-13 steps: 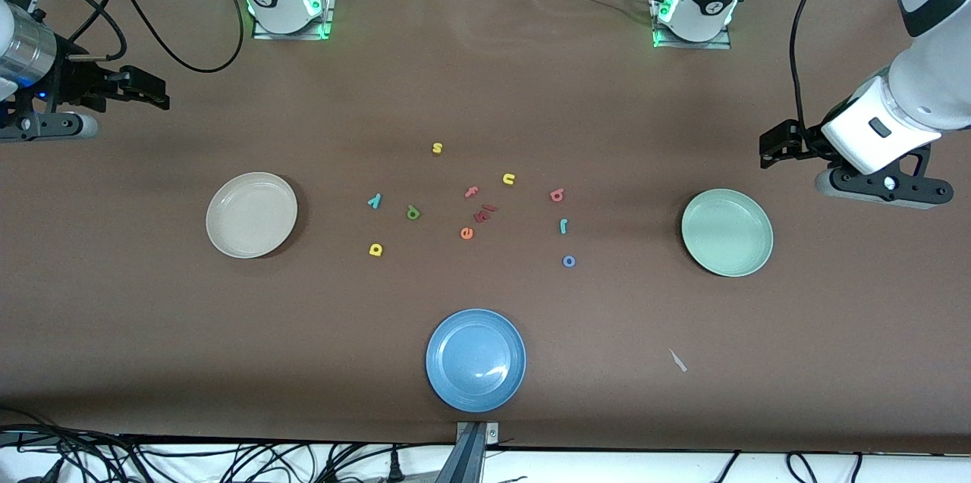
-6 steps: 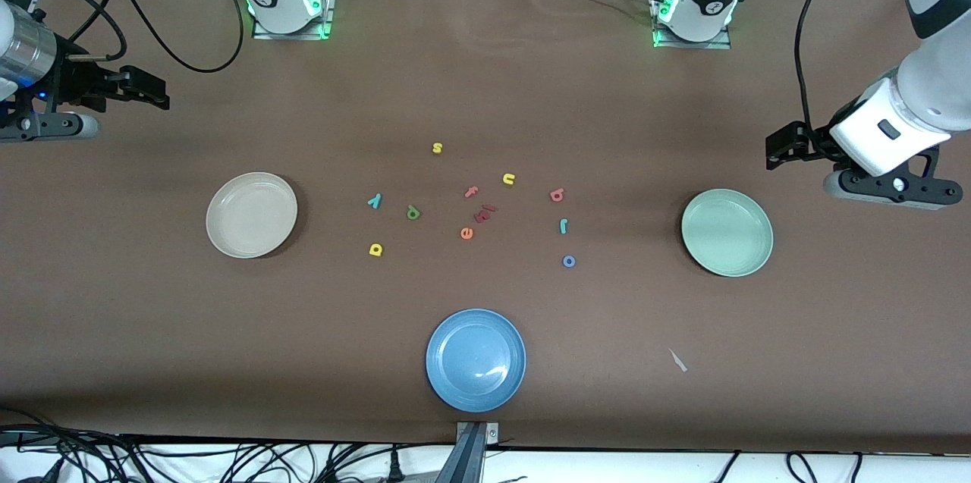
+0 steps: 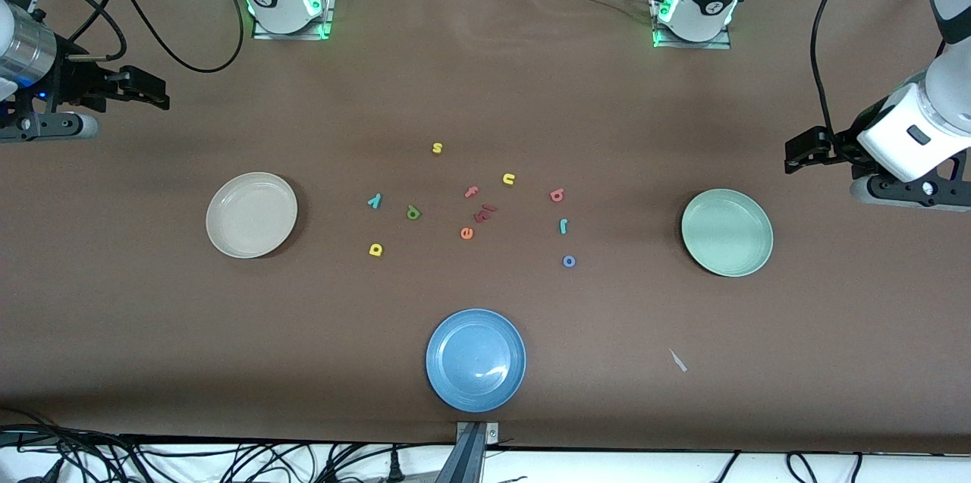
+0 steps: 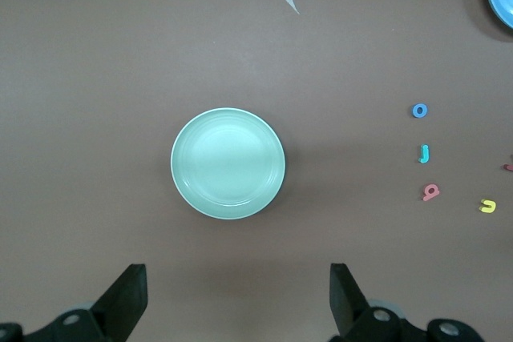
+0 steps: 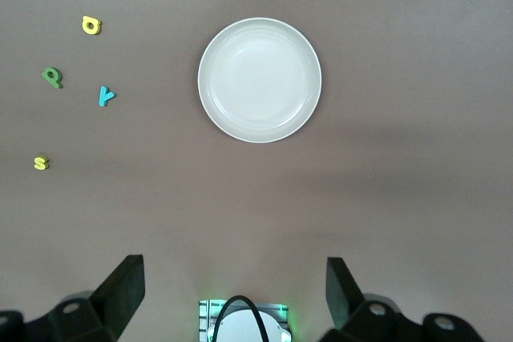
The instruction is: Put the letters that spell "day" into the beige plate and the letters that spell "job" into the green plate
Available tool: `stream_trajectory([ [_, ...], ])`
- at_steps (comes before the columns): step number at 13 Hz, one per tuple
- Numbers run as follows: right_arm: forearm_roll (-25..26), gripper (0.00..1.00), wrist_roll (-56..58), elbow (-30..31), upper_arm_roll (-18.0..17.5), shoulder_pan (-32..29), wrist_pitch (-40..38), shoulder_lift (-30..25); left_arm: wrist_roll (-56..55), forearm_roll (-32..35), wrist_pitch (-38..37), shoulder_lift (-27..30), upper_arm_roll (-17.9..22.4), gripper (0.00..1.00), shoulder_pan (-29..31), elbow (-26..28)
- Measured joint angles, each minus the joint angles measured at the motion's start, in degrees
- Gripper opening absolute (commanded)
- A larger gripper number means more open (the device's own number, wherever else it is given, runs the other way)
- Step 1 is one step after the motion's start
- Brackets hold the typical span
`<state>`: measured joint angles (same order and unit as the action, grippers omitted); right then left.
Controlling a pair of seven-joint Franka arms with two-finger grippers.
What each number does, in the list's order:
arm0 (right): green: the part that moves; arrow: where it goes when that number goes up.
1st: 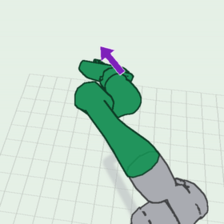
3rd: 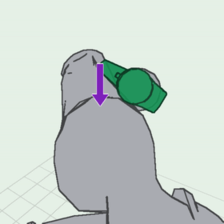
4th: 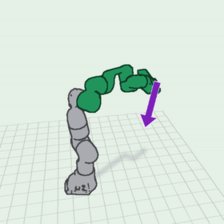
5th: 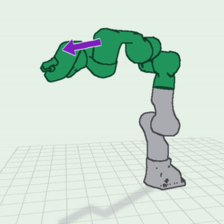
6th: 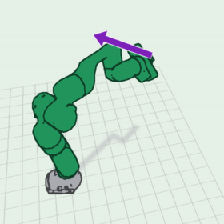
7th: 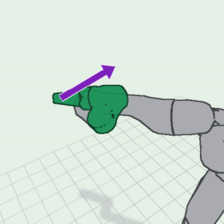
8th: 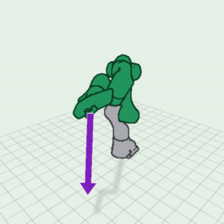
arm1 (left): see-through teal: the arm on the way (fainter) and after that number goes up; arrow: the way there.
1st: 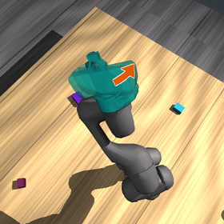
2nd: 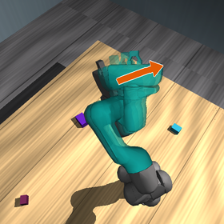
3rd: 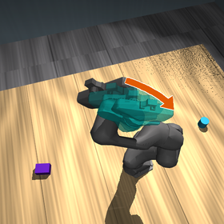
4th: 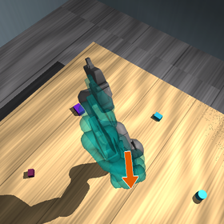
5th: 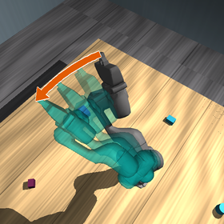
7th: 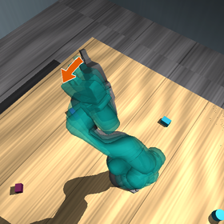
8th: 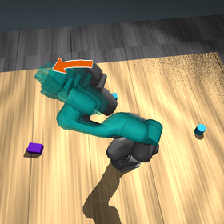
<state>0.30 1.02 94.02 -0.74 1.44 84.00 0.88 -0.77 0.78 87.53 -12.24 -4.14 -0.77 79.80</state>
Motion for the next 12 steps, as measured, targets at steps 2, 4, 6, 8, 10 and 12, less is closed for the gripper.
stream_trajectory([
  [2,0.00,1.00,0.00,0.00,0.00,0.00,0.00,0.00,0.00,0.00,0.00,-0.47,0.00,1.00,0.20,0.03],
  [4,0.00,1.00,0.00,0.00,0.00,0.00,0.00,0.00,-0.03,0.00,0.00,-0.96,0.00,1.00,0.51,0.04],
  [6,0.00,1.00,0.00,0.00,0.00,0.00,0.00,0.00,-0.02,0.00,0.00,-1.28,0.01,1.00,0.89,0.06],
  [8,0.00,1.00,0.00,0.00,0.00,0.00,0.00,0.00,-0.01,0.00,0.00,-1.50,0.01,1.00,0.92,0.07],
  [10,0.00,1.00,0.00,0.00,0.00,0.00,0.00,0.00,-0.01,0.00,0.00,-1.91,0.03,1.00,1.14,0.07],
  [12,0.00,1.00,0.00,0.00,0.00,0.00,0.00,0.00,0.03,0.00,0.01,-2.21,0.04,1.00,1.59,0.07],
])
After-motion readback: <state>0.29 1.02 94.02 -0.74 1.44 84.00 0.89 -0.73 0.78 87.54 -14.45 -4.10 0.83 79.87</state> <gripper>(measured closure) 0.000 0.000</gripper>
